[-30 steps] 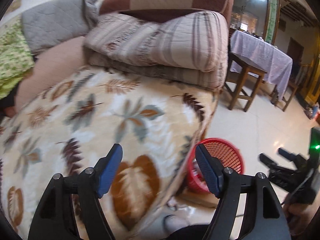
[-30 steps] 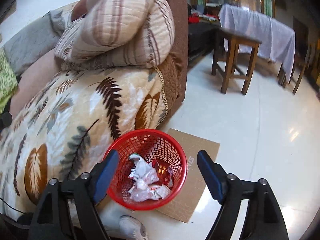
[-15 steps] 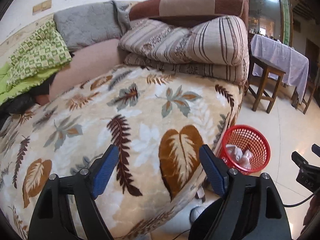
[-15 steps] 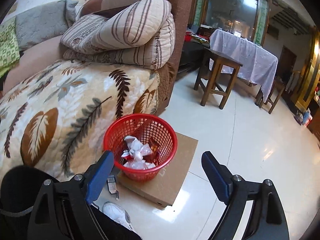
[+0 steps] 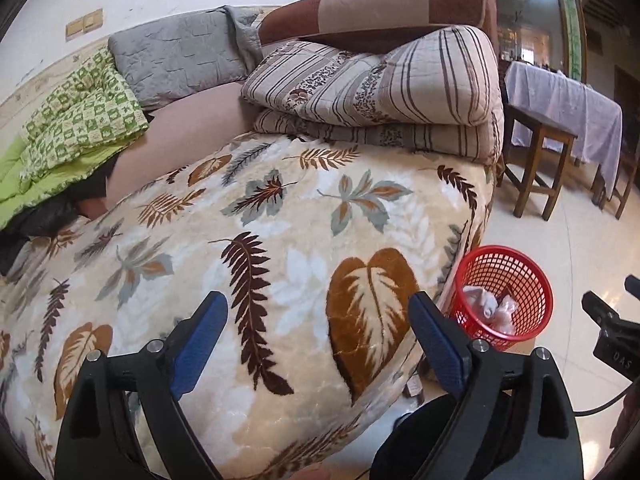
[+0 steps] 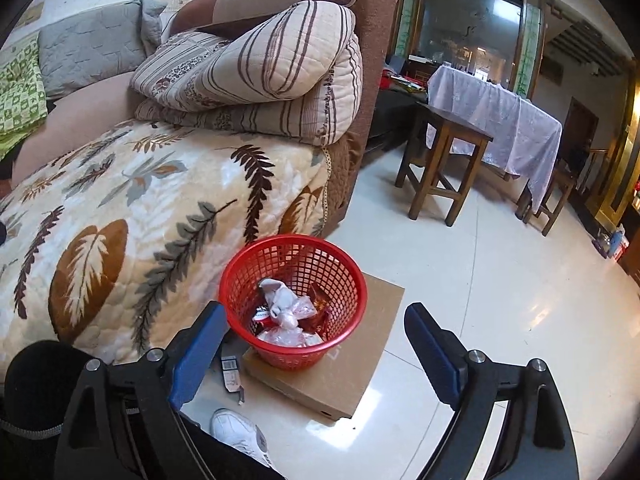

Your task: Collect trash

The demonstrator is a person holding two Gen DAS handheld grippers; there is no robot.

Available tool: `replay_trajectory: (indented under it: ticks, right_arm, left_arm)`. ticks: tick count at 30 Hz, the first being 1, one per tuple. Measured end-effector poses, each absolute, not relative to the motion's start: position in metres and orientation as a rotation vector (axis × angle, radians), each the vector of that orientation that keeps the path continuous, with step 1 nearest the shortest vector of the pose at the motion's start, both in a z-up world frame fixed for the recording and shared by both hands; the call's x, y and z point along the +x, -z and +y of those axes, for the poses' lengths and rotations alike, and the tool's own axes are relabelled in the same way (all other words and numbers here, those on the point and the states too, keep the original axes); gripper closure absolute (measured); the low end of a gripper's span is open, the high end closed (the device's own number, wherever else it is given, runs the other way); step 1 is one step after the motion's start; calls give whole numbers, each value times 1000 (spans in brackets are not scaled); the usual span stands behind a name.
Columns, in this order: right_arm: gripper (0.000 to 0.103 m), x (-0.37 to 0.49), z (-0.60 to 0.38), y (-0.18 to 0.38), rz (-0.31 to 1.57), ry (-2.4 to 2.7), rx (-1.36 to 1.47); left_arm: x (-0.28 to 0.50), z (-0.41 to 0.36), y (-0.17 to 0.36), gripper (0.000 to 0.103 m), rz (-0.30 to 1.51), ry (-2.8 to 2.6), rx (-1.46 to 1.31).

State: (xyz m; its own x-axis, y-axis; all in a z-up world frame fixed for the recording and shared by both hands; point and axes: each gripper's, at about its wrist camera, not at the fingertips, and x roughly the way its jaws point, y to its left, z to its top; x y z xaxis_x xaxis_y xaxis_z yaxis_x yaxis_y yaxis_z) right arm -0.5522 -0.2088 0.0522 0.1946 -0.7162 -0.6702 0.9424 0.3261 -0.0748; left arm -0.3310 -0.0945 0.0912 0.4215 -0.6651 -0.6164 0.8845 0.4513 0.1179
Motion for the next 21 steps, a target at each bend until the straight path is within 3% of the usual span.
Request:
replay_trajectory:
  ticks: [7,21]
  right_arm:
    - [10,-542,-208,-50,690,1190,375]
    - [10,-529,-208,-43,712,1181,370]
  left_arm:
    - [-344,-98,-91,8,470,985,525]
    - [-343,-102,-82,8,524,1033,535]
